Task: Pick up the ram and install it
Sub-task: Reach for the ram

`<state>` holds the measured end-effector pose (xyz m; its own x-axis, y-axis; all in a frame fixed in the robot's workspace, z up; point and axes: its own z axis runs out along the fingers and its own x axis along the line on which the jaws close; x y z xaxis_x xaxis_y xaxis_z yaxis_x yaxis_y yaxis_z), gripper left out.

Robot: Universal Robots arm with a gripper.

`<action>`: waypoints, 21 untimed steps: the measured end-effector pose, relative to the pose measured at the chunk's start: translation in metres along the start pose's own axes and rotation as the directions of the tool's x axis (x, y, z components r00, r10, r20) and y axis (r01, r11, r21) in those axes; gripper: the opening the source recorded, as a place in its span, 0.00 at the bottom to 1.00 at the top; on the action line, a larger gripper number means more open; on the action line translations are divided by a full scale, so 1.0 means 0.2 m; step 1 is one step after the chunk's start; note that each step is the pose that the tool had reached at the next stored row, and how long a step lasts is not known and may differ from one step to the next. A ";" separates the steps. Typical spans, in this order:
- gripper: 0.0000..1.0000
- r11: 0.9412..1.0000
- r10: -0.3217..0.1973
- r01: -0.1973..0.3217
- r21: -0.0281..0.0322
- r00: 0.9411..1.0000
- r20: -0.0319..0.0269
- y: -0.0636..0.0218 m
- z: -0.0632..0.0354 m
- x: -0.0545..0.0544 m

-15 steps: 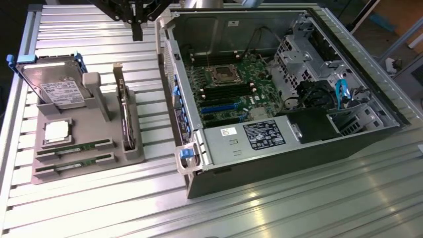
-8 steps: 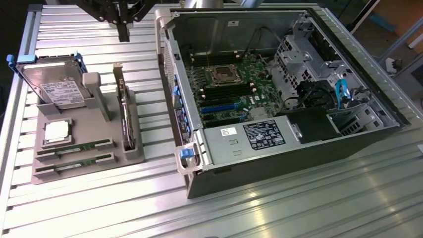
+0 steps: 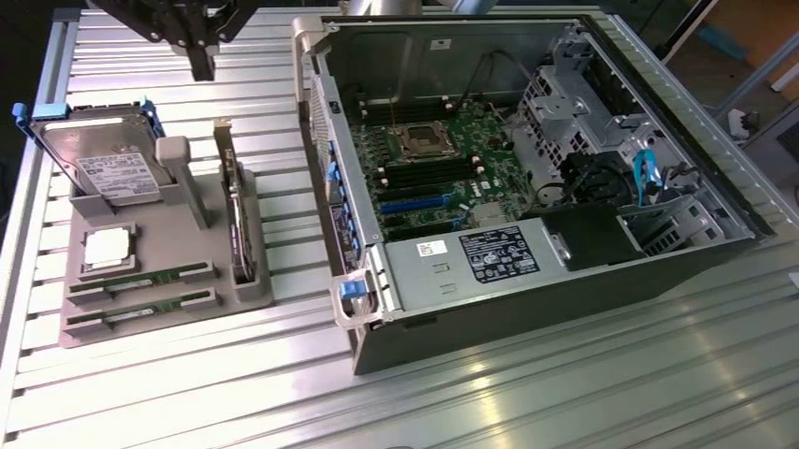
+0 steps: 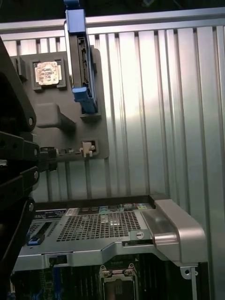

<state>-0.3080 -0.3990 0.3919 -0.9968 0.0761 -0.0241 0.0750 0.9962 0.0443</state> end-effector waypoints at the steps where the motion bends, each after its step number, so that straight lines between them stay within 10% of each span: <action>1: 0.11 1.000 0.000 0.000 0.000 1.000 0.000 -0.001 0.000 0.01; 12: 0.11 1.000 0.000 0.000 0.000 1.000 0.000 -0.021 -0.006 0.28; 21: 0.11 1.000 0.000 0.000 0.000 1.000 0.000 -0.023 -0.006 0.30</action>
<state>-0.3688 -0.3989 0.3915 -0.9968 0.0762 -0.0241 0.0751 0.9962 0.0442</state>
